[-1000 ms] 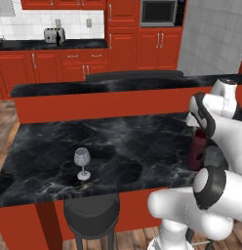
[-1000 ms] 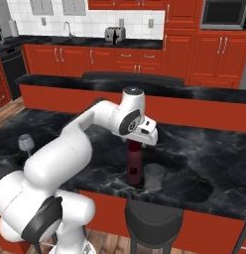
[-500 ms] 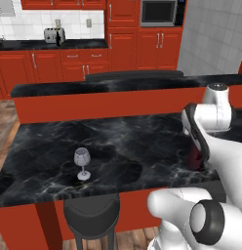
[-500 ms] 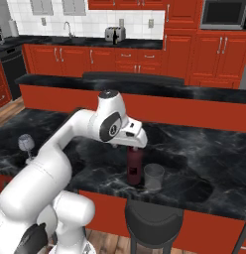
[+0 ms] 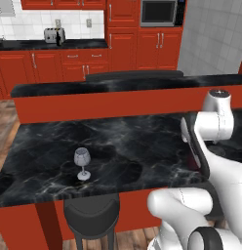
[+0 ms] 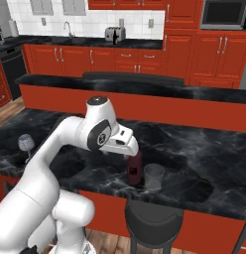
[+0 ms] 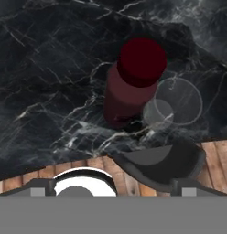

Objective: There is a wine glass and glass cup on the dining counter. Place the wine bottle next to the wine glass and the juice bottle next to the glass cup.

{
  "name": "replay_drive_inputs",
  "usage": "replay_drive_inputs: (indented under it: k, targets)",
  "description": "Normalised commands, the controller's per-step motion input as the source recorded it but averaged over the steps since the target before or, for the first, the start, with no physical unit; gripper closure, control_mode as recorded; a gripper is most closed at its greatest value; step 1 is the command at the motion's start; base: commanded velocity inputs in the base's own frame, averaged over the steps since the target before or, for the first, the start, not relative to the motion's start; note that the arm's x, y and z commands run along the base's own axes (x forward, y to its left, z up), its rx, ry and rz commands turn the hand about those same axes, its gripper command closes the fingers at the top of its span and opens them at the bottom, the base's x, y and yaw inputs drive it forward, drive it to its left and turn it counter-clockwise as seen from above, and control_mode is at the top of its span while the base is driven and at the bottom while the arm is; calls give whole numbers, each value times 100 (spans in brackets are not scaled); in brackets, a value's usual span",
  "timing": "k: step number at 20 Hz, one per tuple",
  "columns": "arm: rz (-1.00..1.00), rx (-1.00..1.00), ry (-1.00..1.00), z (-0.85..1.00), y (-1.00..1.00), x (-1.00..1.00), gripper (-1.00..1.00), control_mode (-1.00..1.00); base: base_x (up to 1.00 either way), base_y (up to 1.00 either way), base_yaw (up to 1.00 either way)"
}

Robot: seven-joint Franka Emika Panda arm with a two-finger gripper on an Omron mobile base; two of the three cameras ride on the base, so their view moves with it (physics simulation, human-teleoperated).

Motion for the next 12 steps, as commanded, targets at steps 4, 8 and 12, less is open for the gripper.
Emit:
replay_drive_inputs:
  k: [4,8,12]
  targets:
    - [0,5,0,2,22,-33,-100,-100,0,0,0]
    - [0,2,0,1,22,-27,-100,-100,0,0,0]
    - [0,0,0,0,16,-12,-100,-100,0,0,0]
